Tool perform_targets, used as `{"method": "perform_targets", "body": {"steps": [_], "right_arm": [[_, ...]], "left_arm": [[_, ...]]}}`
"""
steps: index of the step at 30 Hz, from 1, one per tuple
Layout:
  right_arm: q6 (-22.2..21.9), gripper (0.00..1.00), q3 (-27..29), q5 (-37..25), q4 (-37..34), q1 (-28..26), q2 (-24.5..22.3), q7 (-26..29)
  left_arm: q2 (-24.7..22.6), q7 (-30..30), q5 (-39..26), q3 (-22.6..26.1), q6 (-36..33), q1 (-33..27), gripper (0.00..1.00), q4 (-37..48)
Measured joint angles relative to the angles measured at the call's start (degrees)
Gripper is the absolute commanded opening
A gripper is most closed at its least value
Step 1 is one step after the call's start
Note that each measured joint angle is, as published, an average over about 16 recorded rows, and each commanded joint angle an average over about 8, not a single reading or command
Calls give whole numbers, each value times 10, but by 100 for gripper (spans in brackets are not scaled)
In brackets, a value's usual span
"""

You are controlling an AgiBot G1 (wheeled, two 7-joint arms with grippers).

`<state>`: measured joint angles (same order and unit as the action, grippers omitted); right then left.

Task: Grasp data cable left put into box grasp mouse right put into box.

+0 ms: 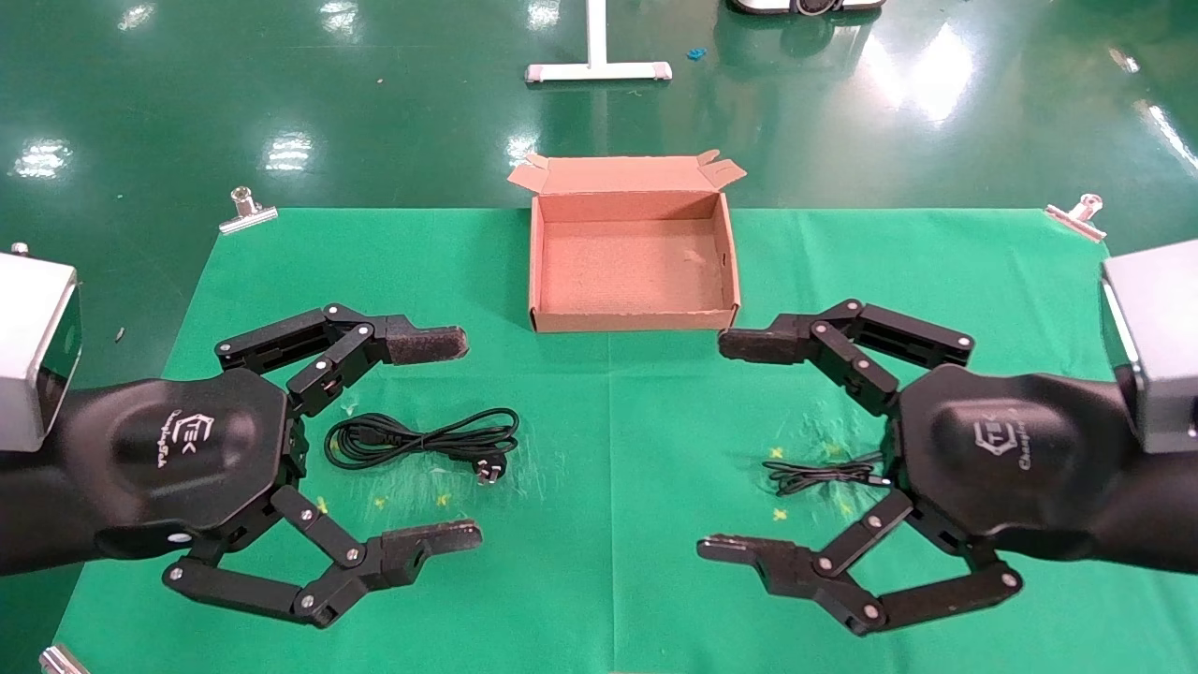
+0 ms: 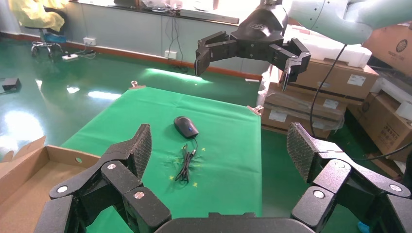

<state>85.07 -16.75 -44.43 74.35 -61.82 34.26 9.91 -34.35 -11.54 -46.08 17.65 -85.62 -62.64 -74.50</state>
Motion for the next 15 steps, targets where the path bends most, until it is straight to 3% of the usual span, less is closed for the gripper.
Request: {"method": "perform_targets", "body": {"steps": [6,15], "right_arm": [[-13,100,-14,-62,15,-7,-10,-14],[-34,100,-33,-147,32,-19,-22,-28]], "left_arm": [[-1,-26,-117,47,-6,-47,100,-15],[-52,-88,-388,157,-5,-164,100,-31]]}}
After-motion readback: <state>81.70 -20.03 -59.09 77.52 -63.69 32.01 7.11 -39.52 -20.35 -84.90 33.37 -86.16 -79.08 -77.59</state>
